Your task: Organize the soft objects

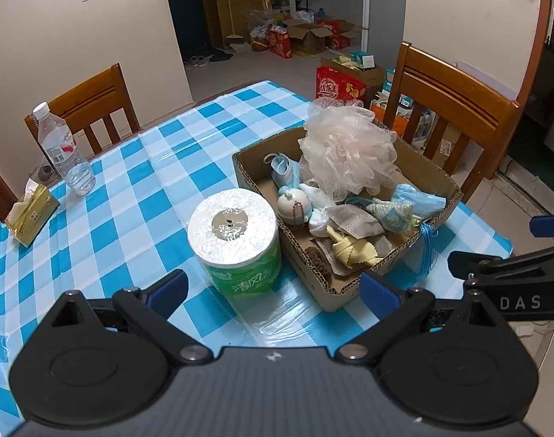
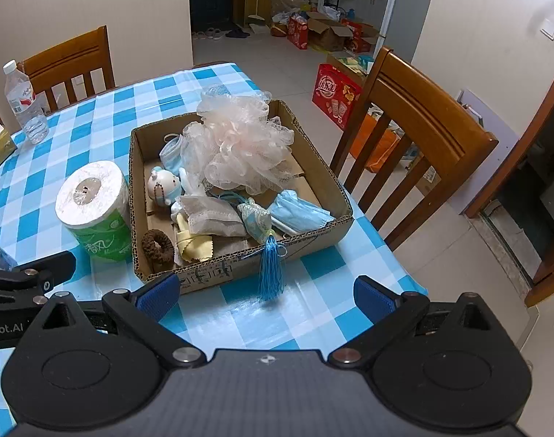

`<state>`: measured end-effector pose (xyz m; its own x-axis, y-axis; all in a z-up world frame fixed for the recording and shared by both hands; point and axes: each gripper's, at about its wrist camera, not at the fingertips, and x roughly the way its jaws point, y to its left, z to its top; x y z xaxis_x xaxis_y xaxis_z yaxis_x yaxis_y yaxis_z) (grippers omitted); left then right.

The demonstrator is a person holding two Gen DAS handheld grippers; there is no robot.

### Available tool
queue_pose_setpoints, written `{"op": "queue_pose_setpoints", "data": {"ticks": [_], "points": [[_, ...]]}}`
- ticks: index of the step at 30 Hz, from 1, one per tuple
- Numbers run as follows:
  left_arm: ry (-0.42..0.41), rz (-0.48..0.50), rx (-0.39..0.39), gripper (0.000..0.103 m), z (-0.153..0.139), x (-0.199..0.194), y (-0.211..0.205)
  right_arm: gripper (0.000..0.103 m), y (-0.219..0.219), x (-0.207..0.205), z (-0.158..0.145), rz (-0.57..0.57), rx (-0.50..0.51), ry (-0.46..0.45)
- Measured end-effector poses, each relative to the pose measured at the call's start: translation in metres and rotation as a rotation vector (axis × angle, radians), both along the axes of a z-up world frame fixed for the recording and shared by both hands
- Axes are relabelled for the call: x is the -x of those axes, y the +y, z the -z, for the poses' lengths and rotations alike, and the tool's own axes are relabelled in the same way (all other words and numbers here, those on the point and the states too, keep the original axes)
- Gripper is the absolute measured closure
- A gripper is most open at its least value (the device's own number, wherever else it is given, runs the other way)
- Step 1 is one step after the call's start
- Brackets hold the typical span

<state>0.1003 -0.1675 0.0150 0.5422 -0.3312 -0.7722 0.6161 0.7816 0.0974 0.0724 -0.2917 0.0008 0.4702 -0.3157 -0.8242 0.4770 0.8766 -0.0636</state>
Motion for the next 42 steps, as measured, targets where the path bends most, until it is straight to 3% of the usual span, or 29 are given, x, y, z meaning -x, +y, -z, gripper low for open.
{"op": "queue_pose_setpoints", "data": {"ticks": [42], "points": [[-0.004, -0.002, 0.000, 0.003, -0.0024, 0.0008, 0.0034, 0.000, 0.0021, 0.0014, -0.0040, 0.003, 0.001, -0.004]]}}
